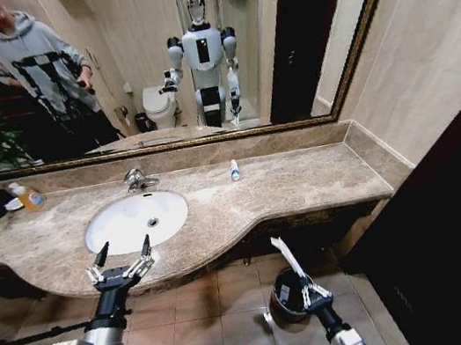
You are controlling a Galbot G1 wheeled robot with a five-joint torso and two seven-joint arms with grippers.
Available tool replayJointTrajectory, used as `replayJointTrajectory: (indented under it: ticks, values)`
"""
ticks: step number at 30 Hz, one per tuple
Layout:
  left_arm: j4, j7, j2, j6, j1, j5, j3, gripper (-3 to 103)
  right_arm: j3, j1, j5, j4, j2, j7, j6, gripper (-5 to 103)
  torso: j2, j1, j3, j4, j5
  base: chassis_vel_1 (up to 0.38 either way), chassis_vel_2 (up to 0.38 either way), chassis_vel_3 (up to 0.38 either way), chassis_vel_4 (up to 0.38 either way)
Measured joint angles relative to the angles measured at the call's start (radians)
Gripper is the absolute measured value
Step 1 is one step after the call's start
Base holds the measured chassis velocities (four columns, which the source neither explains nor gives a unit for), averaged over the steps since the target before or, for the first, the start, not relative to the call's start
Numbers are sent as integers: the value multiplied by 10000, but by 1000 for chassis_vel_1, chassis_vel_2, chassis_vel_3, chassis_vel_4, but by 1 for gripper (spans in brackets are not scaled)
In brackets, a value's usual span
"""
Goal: Pick up the trash from the sink and place it in the trash bin.
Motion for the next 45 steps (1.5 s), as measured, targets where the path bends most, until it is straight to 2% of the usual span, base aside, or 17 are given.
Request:
replayJointTrajectory:
  ticks: [2, 4, 5, 7, 9, 10, 12, 16, 18, 21, 23, 28, 34, 35, 39, 45]
  values:
    - [0, 0, 0, 0, 0, 0, 0, 100, 21, 80, 150, -308, -43, -248, -259, 0, 0, 0, 0, 0, 0, 0, 0, 0, 0]
    - [0, 0, 0, 0, 0, 0, 0, 100, 138, 318, 552, -814, -84, -1197, -792, 0, 0, 0, 1, 0, -1, 0, 0, 0, 0]
    - [0, 0, 0, 0, 0, 0, 0, 100, 138, 318, 552, -814, -84, -1197, -792, 0, 0, 0, 1, 0, -1, 0, 0, 0, 0]
    - [0, 0, 0, 0, 0, 0, -1, 100, 182, 720, 770, -1378, -148, -1759, -1338, 0, 0, 1, 0, 0, 1, 0, 0, 0, 0]
    - [0, -1, 0, 0, 0, 0, -1, 100, 139, 1034, 774, -1730, -236, -1904, -1960, 0, 0, 1, 0, 0, 1, 0, 0, 0, 0]
    - [0, -1, 0, 0, 0, 0, -1, 100, 139, 1034, 774, -1730, -236, -1904, -1960, 0, 0, 1, 0, 0, 1, 0, 0, 0, 0]
    - [0, 0, 0, 0, 0, 0, 0, 100, 58, 1475, 593, -2123, -337, -2083, -2490, 0, 0, 1, 1, -1, 0, 0, 0, 0, 0]
    - [0, 0, 0, 0, 1, 0, -1, 100, -24, 2411, 209, -2864, -438, -2214, -3043, 0, 0, 1, 0, 0, 0, 0, 0, 0, 0]
    - [0, 3, 0, 0, 1, 0, 1, 100, -37, 2638, 93, -3088, -453, -2179, -3056, 0, 0, 1, 1, 1, 2, 0, 0, 0, 0]
    - [0, 0, 0, 0, 0, 0, 0, 100, -58, 3790, -738, -4414, -525, -1963, -2877, 0, 0, 1, 2, 2, 1, 0, 0, 0, 0]
    - [0, 0, 0, 0, 0, 0, 0, 100, -79, 4033, -819, -4757, -558, -1933, -2886, 0, 0, 1, 2, 0, 0, 0, 0, 0, 0]
    - [-1, 0, 0, 0, 0, 0, 0, 100, -79, 5470, -1321, -7268, -632, -1503, -2303, 0, -1, 1, 1, 2, 3, 0, 0, 0, 0]
    - [0, 0, 0, 0, 0, 0, -1, 100, -70, 6790, -1596, -9740, -754, -1602, -2033, 0, -1, 1, 1, 0, 0, 0, 0, 0, 0]
    - [0, 0, 0, 0, 0, 0, -1, 100, -70, 6790, -1596, -9740, -754, -1602, -2033, 0, -1, 1, 1, 0, 0, 0, 0, 0, 0]
    - [0, 1, 0, 0, 1, 0, -1, 100, -40, 7758, -1719, -11491, -565, -1476, -1543, 0, 0, 1, 1, 2, 2, 0, 0, 0, 0]
    - [0, 1, 0, 0, 0, 0, 0, 100, 51, 8386, -1702, -12877, -458, -1330, -1358, 0, 0, 1, 1, 0, 1, 0, 0, 0, 0]
